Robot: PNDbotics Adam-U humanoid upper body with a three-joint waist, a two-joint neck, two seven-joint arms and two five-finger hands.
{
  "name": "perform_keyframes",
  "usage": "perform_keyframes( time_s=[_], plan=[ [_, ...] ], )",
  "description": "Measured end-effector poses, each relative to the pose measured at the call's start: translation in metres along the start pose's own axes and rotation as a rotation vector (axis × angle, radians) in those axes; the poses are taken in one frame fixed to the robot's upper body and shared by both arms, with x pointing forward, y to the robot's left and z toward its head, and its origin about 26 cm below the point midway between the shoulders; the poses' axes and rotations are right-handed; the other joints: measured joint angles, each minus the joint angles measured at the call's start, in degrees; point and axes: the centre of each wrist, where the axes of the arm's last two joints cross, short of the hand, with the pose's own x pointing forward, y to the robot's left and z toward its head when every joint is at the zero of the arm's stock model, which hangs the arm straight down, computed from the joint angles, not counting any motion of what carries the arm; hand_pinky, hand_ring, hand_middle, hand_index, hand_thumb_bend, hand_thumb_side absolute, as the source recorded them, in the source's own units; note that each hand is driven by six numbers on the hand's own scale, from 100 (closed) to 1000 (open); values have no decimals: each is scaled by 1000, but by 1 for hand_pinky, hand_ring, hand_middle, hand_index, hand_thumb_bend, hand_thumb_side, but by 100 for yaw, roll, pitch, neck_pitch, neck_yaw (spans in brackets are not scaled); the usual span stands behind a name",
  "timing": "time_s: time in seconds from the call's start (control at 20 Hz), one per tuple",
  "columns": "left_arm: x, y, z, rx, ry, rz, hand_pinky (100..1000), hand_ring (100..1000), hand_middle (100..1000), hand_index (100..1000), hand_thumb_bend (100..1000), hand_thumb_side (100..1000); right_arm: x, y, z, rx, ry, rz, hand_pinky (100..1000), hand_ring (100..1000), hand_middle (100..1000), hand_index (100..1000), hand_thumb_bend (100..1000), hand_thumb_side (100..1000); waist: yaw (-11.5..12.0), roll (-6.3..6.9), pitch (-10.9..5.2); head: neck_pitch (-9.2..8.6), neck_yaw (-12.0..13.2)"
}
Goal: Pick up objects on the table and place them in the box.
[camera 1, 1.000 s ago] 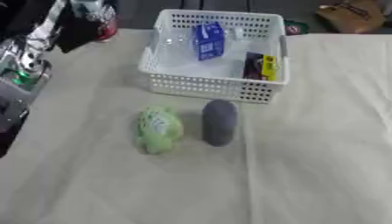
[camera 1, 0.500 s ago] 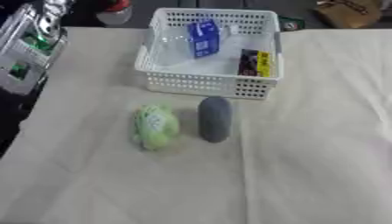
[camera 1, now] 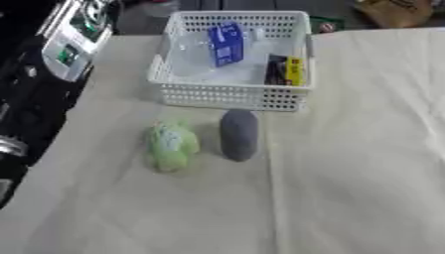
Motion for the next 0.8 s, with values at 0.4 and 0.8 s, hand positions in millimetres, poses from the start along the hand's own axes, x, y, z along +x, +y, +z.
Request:
perform_keyframes(
  time_s=[0.4,0.8],
  plan=[
    [-6,-24,-13,-44,22,24,924,879,749,723,100,925,3,4,-4,-11,-5,-25,904,855,751,835,100,1000,-121,48,41,-52,114],
    [-13,-37,-15,-129,13,17,955,954,875,900,100,1000,3,5,-4,-12,-7,-35,904,855,752,834,100,1000,-147,44,45,-53,133]
  ],
)
